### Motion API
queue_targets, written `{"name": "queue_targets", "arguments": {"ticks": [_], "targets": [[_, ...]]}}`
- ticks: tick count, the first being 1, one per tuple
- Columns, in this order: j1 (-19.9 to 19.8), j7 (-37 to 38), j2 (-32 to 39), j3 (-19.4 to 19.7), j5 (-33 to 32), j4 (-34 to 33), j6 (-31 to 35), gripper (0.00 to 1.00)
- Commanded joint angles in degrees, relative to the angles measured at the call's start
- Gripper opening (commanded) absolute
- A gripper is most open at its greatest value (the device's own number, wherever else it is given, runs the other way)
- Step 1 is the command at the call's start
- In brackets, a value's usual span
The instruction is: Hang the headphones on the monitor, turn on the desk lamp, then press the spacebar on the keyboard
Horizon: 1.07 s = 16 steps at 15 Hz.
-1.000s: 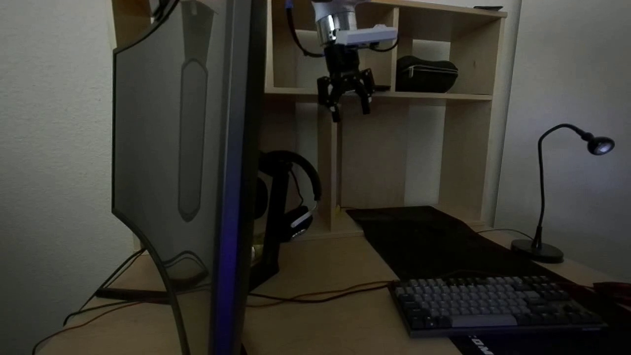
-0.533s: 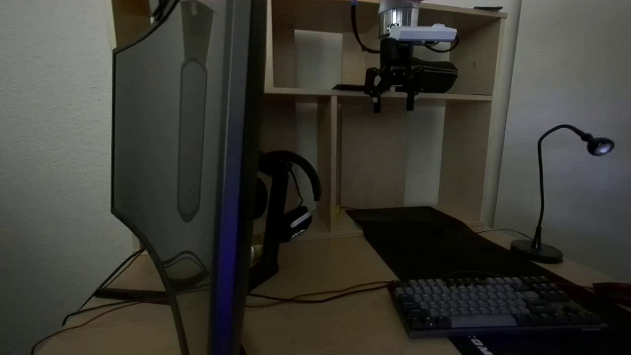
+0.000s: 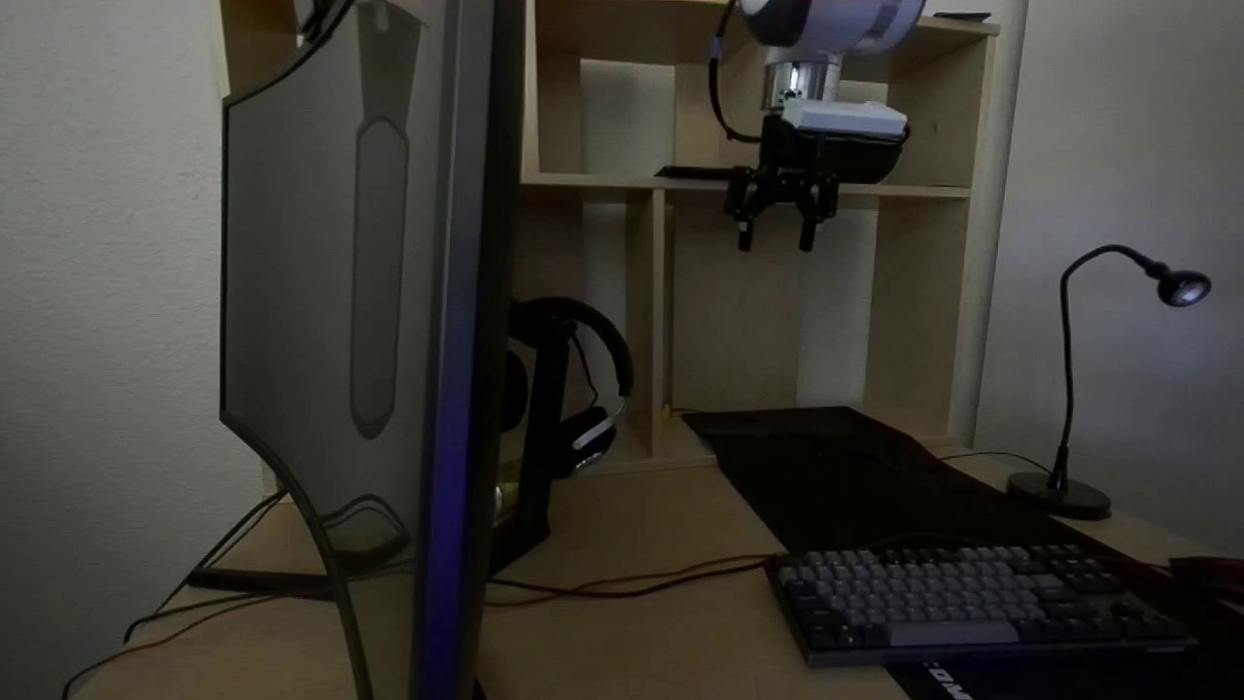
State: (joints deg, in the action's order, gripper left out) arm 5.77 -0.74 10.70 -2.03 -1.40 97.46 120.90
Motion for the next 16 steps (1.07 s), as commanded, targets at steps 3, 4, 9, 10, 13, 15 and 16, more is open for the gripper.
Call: {"name": "queue_targets", "arguments": {"ticks": [3,4,9,10,13,15,16], "targets": [[-8.13,-17.73,-4.95,2.11,7.96,17.59,13.05,1.0],[-9.42,-18.74,-4.33,3.24,7.79,18.94,14.52,1.0],[-10.45,-13.17,-1.46,5.47,3.91,17.41,14.35,1.0],[-10.35,-12.88,-1.39,5.41,3.9,17.41,14.41,1.0],[-10.44,-17.24,6.63,5.07,1.63,9.06,14.87,1.0],[-9.39,-14.48,12.24,6.06,-5.08,1.6,14.11,1.0],[-8.56,-12.08,14.6,6.74,-8.88,-1.44,14.04,1.0]]}}
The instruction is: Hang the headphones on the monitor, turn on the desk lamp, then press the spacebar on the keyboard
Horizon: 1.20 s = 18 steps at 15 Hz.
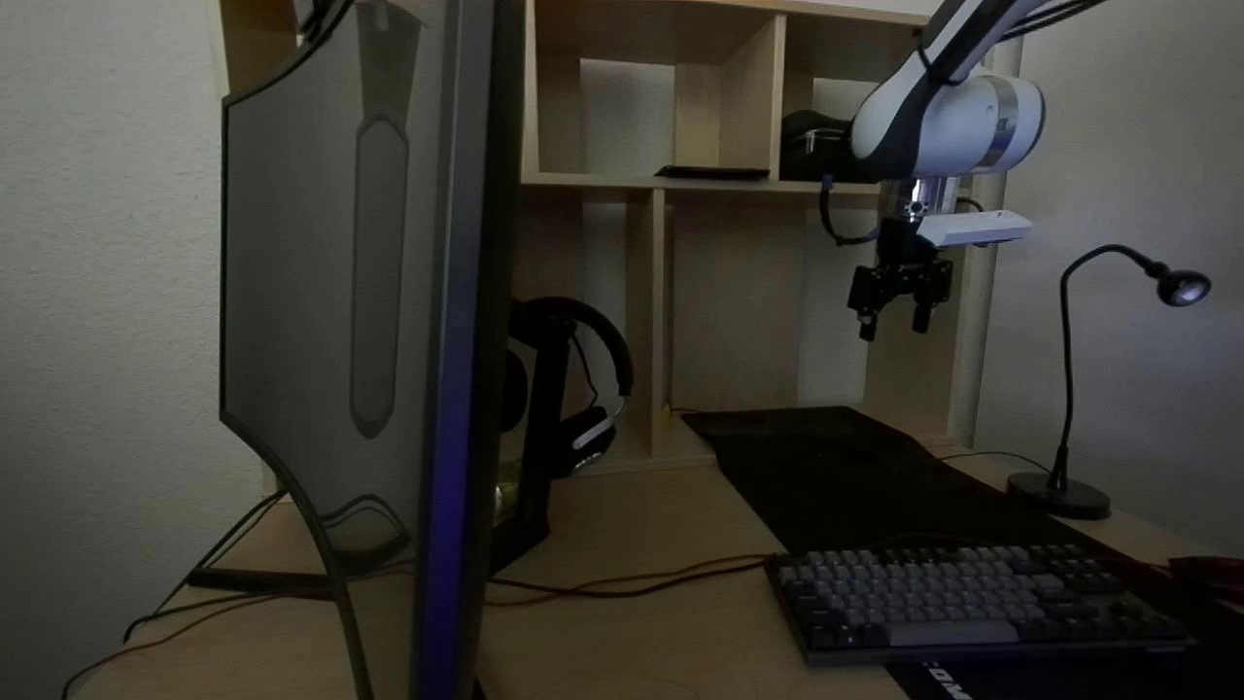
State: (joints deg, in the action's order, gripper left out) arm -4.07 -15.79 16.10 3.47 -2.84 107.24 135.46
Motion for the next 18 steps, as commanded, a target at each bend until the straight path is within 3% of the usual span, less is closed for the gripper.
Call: {"name": "queue_targets", "arguments": {"ticks": [1,2,3,7,9,13,15,16,18], "targets": [[2.47,8.01,11.82,2.05,-10.04,-14.73,-0.48,1.0],[2.88,10.82,13.82,1.79,-9.63,-18.32,-2.6,1.0],[0.86,6.87,8.46,0.46,-8.07,-10.45,-0.33,1.0],[2.29,10.38,13.63,0.76,-8.83,-17.11,-0.89,1.0],[0.96,6.07,18.16,0.73,-9.72,-20.46,1.17,1.0],[-0.3,2.55,29.69,2.19,-11.27,-33.49,-1.16,1.0],[0.79,6.59,34.29,4.48,-12.66,-39.61,-3.57,1.0],[-0.04,4.88,28.89,2.85,-11.55,-31.48,-0.75,1.0],[0.05,5.82,32.77,3.6,-11.76,-36.12,-1.1,1.0]]}}
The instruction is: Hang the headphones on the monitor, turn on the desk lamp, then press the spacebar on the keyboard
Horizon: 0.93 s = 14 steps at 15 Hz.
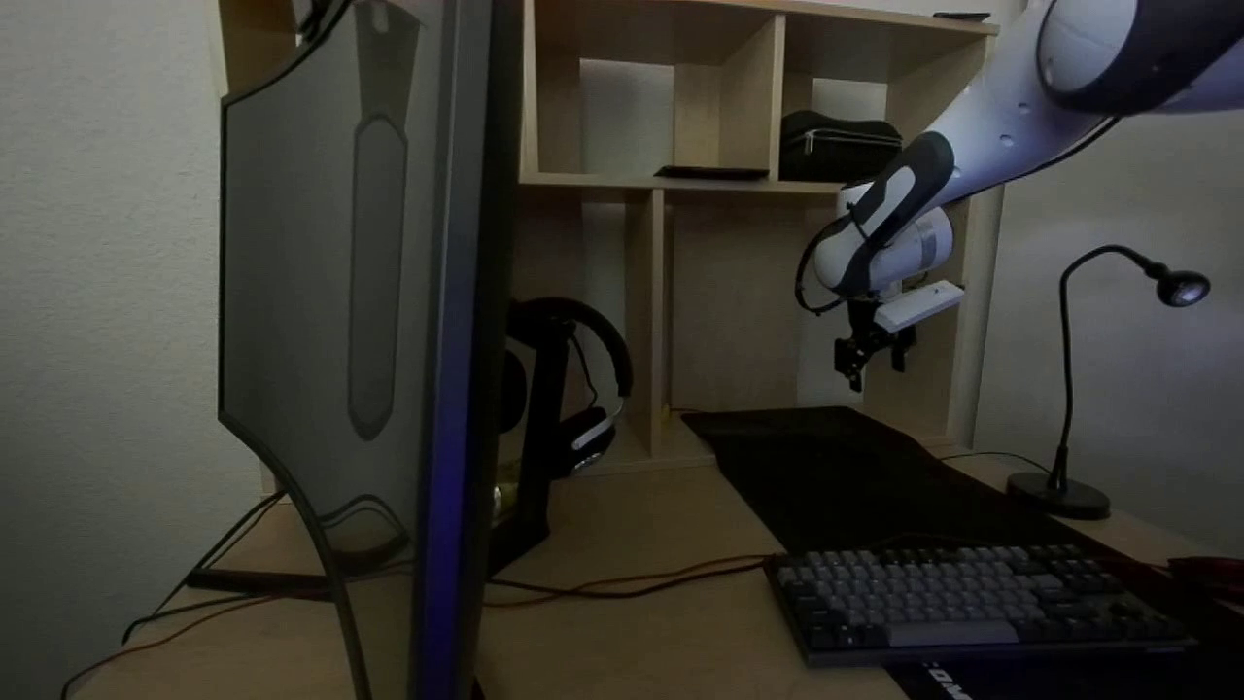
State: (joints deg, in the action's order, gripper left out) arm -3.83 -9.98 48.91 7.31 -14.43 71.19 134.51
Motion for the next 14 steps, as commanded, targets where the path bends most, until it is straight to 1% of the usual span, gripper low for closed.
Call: {"name": "queue_targets", "arguments": {"ticks": [1,2,3,4,5,8,10,11,12,13,14], "targets": [[-0.15,0.12,0.83,-0.15,-0.17,-1.24,-0.27,1.0],[-0.08,0.17,1.2,-0.13,-0.17,-1.96,-0.51,1.0],[-0.39,-2.65,0.96,-0.78,-0.83,-0.44,1.25,1.0],[-1.21,-7.19,2.01,-1.77,-1.75,0.12,5.07,1.0],[-1.94,-9.99,3.15,-2.68,-1.48,-0.38,6.12,1.0],[-4.38,-18.98,8.17,-5.48,-0.91,-3.02,12.01,1.0],[-5.75,-24.0,11.34,-6.61,-1.02,-5.47,12.19,1.0],[-5.86,-25.07,12.92,-6.27,-1.4,-6.95,12.01,1.0],[-5.23,-24.45,14.37,-5.1,-1.75,-8.64,11.27,1.0],[-4.73,-22.4,11.25,-5.11,-0.79,-4.18,11.63,1.0],[-4.96,-22.95,12.52,-5.02,-0.81,-5.43,11.62,1.0]]}}
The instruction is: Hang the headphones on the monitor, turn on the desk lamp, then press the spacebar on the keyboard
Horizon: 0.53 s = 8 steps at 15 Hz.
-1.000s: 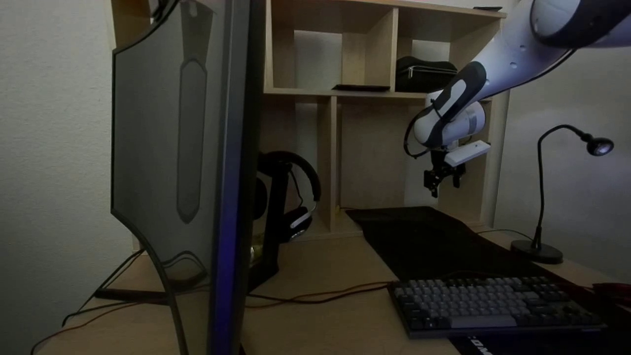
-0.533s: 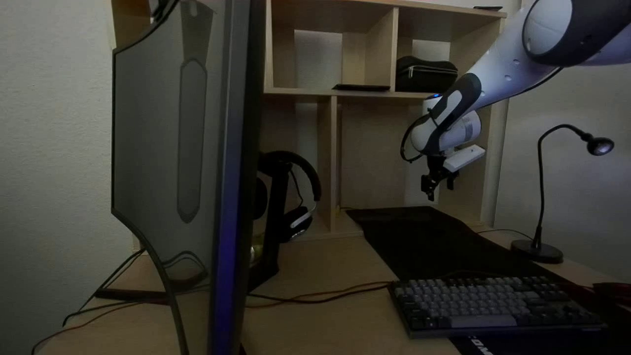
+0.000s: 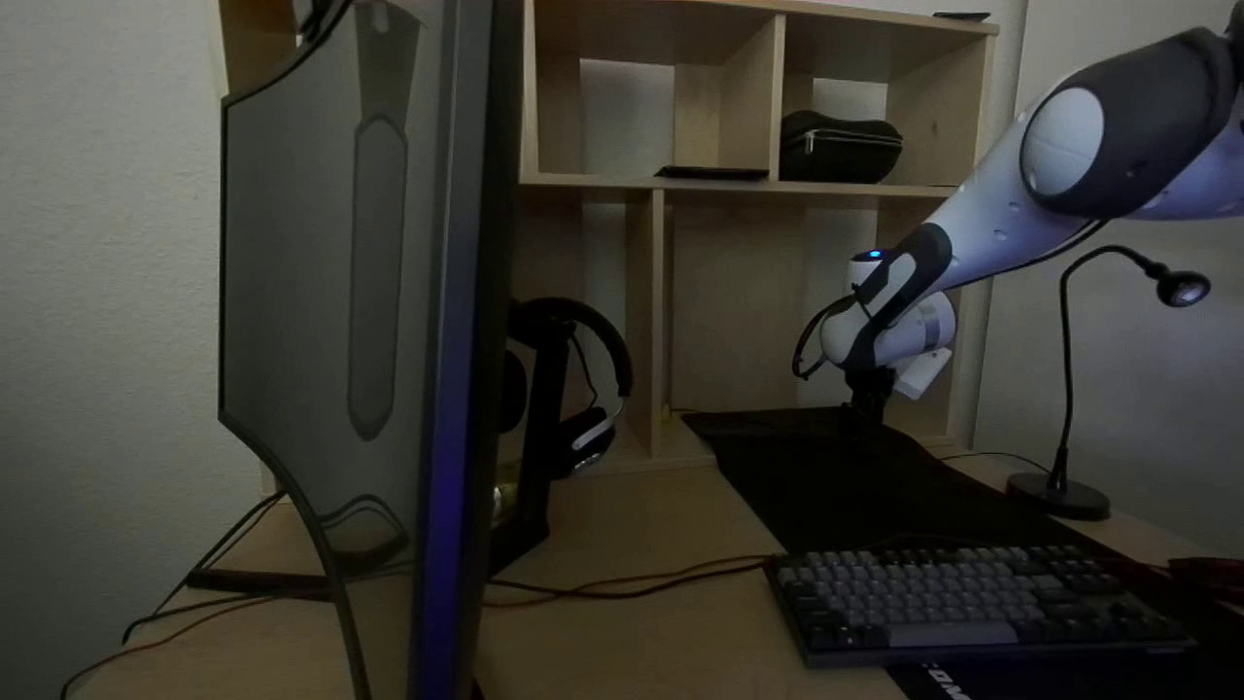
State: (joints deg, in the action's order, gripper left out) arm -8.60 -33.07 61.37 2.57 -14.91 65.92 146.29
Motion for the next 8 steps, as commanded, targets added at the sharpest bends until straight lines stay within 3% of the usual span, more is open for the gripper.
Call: {"name": "queue_targets", "arguments": {"ticks": [1,8], "targets": [[-0.28,-0.05,0.9,-0.24,-0.35,-1.17,-0.16,1.0],[-0.74,-2.08,3.18,-0.57,-0.7,-2.24,-0.86,1.0]]}}
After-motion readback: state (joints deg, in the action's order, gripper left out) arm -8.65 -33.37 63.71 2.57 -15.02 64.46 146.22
